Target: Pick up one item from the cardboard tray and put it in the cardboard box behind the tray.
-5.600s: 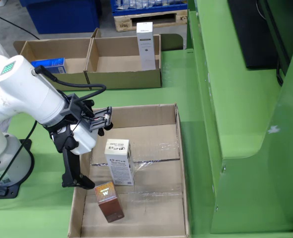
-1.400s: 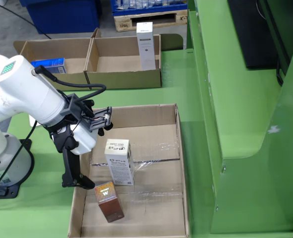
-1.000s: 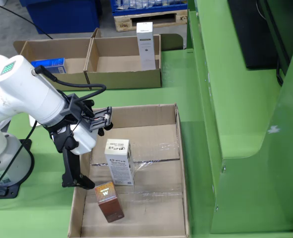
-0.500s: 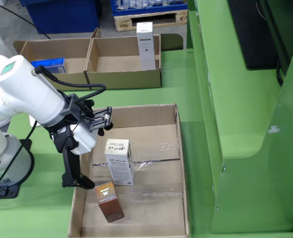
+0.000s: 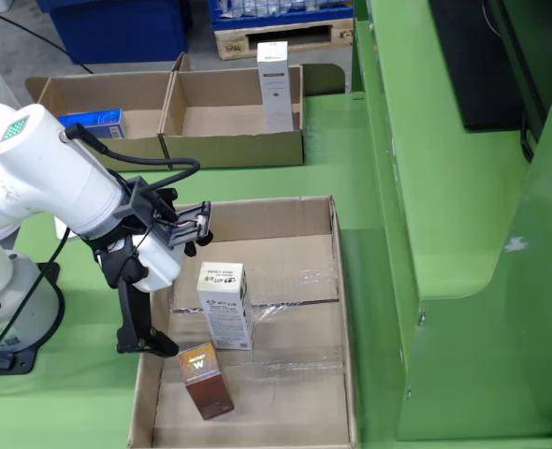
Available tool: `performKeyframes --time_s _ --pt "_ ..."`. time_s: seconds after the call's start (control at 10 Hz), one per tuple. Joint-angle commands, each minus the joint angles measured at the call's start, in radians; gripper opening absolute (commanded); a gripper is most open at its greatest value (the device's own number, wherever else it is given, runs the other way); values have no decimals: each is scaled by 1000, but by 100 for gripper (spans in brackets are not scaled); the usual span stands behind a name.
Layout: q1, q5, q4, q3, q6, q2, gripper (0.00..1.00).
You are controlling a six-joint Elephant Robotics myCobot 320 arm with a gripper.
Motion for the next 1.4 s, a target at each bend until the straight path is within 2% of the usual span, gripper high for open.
performKeyframes --time_s 0.0,0.3,0.4,0.8,1.1,1.3 --pt "0 -2 11 29 0 14 100" --pt "0 -2 11 29 0 14 100" --pt "0 5 28 -25 4 58 100" --pt "112 -35 39 -151 92 172 100" --pt "159 -46 34 -168 121 190 100" --pt "204 -60 10 -125 141 151 100"
